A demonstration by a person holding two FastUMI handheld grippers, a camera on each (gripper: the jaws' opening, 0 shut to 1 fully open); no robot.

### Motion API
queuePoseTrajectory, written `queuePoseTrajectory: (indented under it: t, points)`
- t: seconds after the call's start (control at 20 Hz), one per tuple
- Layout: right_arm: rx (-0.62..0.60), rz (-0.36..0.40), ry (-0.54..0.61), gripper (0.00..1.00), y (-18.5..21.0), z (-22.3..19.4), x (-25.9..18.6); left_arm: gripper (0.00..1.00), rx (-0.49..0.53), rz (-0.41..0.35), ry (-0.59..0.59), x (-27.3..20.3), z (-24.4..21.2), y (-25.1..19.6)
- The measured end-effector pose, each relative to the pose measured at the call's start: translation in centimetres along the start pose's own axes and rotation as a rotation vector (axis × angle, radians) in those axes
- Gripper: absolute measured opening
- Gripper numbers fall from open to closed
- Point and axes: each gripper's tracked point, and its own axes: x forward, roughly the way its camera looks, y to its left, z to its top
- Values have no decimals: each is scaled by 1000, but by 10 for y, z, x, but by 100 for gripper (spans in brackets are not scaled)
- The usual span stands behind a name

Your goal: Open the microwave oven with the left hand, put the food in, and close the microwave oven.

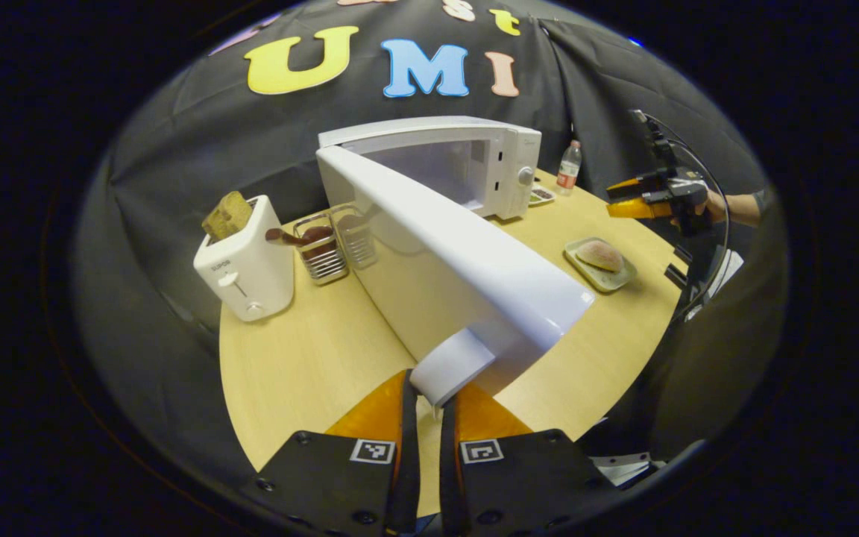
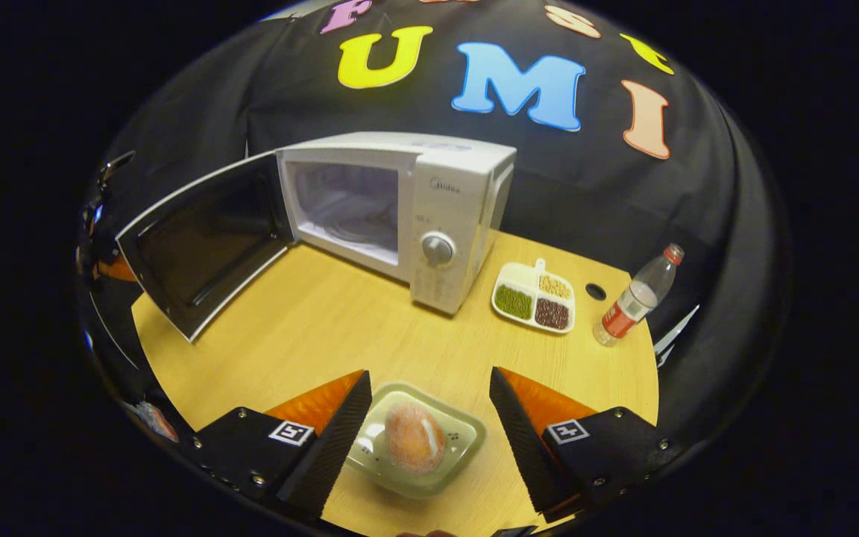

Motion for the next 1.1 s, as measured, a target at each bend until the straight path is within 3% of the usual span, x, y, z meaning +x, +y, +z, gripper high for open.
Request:
queuePoseTrajectory:
  t: [0.15, 0.2, 0.25, 0.3, 0.35, 0.45, 0.7, 0.75, 0.9, 1.0, 1.1]
  points:
    - [7, 14, 122, 98, 3, -48, 14, 20, -13, 3, -14, -5, -2, 6]
    - [15, 18, 147, 98, 4, -56, 20, 18, -15, 8, -16, -3, -3, 7]
    - [17, 21, 169, 98, 4, -62, 23, 25, -21, 15, -15, -6, -6, 10]
    - [9, 24, 188, 98, 5, -66, 27, 23, -16, 38, -14, -7, -8, 15]
    - [3, 25, 208, 98, 4, -69, 32, 49, 10, 112, -16, -7, -10, 30]
    - [-8, 33, 243, 98, 4, -75, 40, 100, -1, 129, -20, -15, -14, 28]
    - [-25, 85, 281, 94, 13, -84, 52, 98, -62, 225, -37, -42, -24, 29]
    - [-31, 93, 284, 79, 14, -84, 50, 98, -78, 247, -43, -53, -26, 26]
    - [-30, 128, 269, 66, 18, -75, 44, 96, -144, 349, -74, -86, -26, 22]
    - [-60, 141, 225, 64, 21, -58, 31, 98, -217, 421, -161, -112, -12, 15]
    - [-117, 75, 179, 64, 11, -38, 23, 98, -302, 482, -289, -137, 20, 2]
